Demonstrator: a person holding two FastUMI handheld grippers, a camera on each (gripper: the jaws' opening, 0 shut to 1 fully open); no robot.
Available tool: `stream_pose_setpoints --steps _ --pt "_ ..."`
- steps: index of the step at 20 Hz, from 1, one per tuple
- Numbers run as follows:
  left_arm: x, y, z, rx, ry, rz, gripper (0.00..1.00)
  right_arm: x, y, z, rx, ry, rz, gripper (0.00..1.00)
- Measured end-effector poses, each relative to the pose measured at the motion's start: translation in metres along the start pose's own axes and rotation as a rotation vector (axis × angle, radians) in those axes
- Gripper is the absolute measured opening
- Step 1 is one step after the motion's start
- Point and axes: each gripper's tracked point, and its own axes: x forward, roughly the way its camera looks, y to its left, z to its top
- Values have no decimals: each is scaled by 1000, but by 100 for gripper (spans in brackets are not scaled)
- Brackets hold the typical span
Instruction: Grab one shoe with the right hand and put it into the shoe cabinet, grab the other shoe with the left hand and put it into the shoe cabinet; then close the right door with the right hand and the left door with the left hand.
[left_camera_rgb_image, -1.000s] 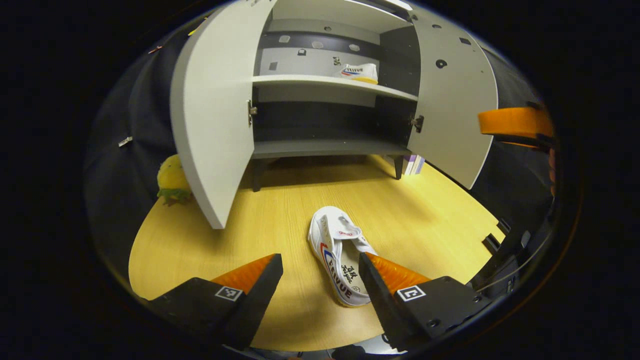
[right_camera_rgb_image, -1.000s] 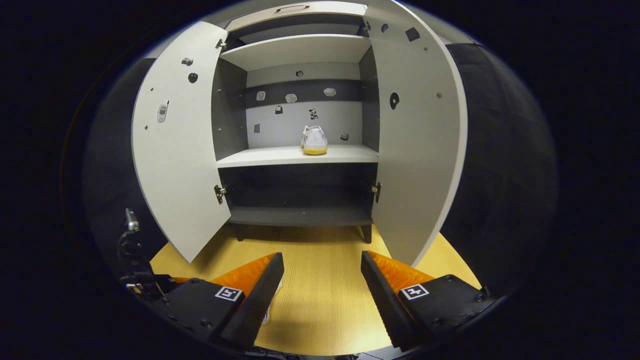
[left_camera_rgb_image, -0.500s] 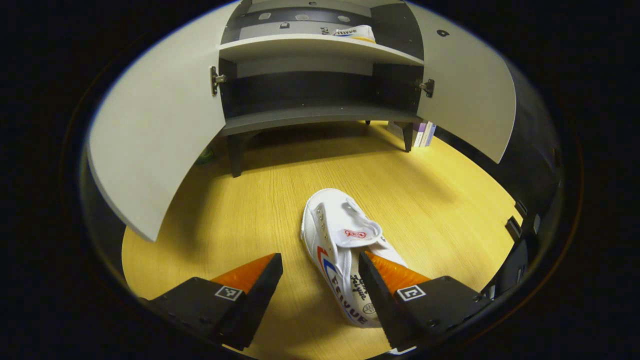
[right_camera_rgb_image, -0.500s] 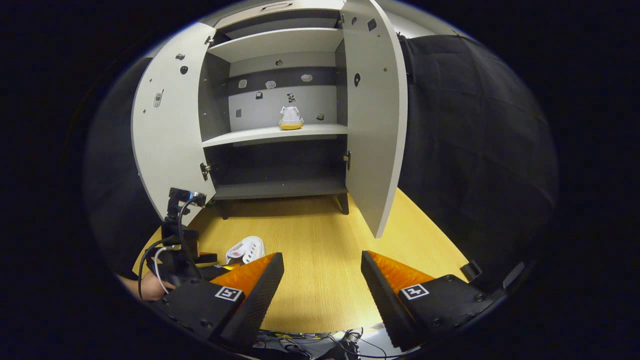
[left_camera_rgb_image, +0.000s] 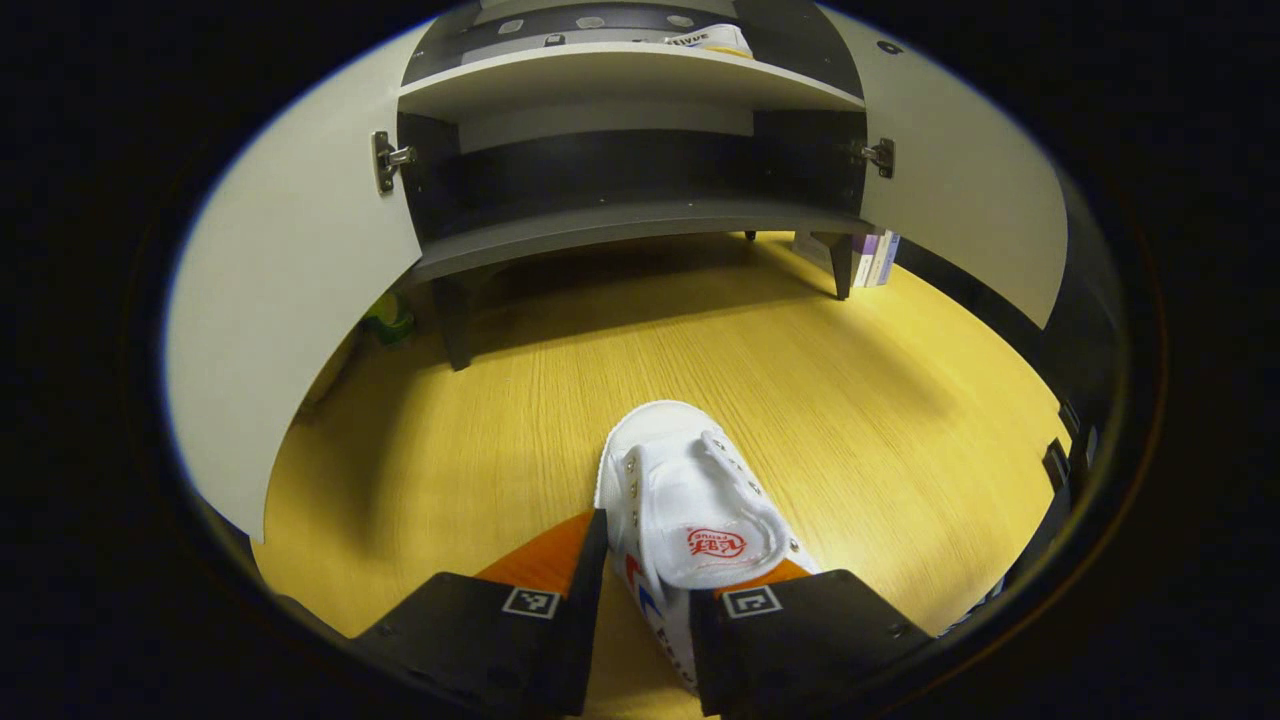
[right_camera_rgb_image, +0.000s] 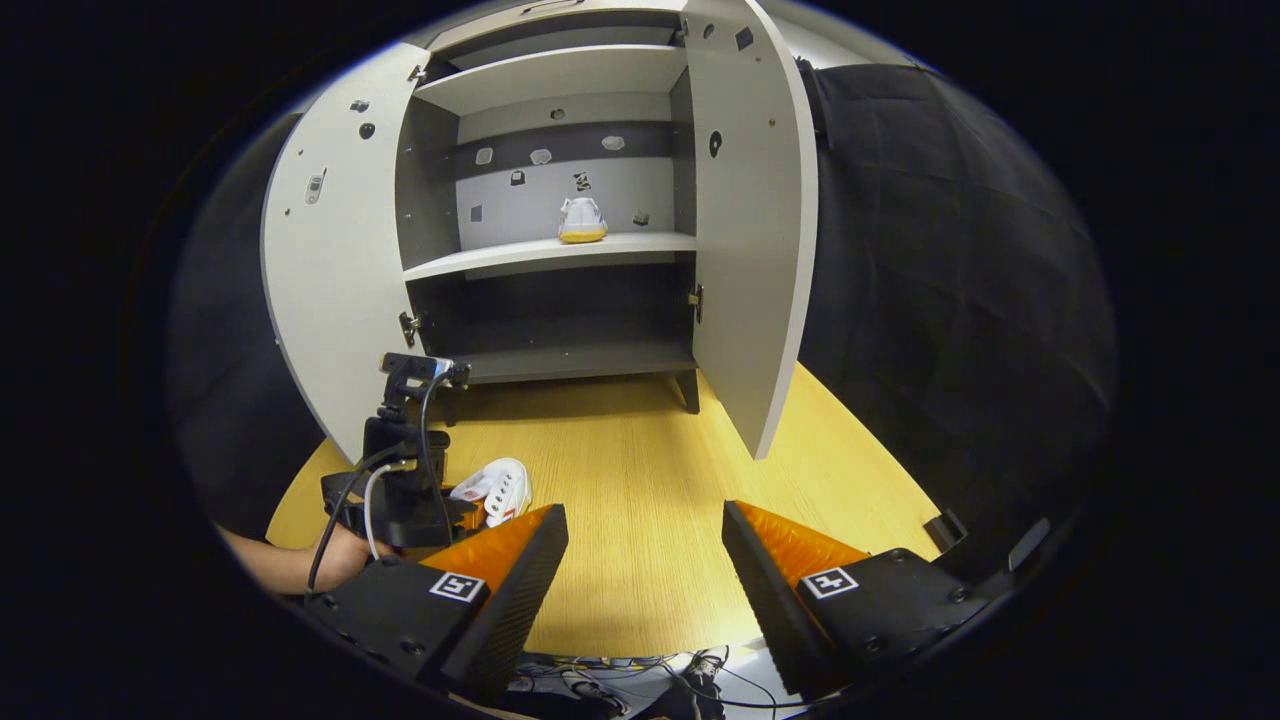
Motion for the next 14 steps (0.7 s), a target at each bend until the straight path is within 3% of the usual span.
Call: stream_pose_setpoints --steps 3,7,14 --pt "3 10 -3 0 19 37 22 2 -1 2 -6 -6 2 99" --pt "0 13 -2 -24 18 18 6 4 0 6 -10 -12 7 99" --pt "-57 9 26 -58 -54 24 5 12 -1 17 -39 -47 34 99"
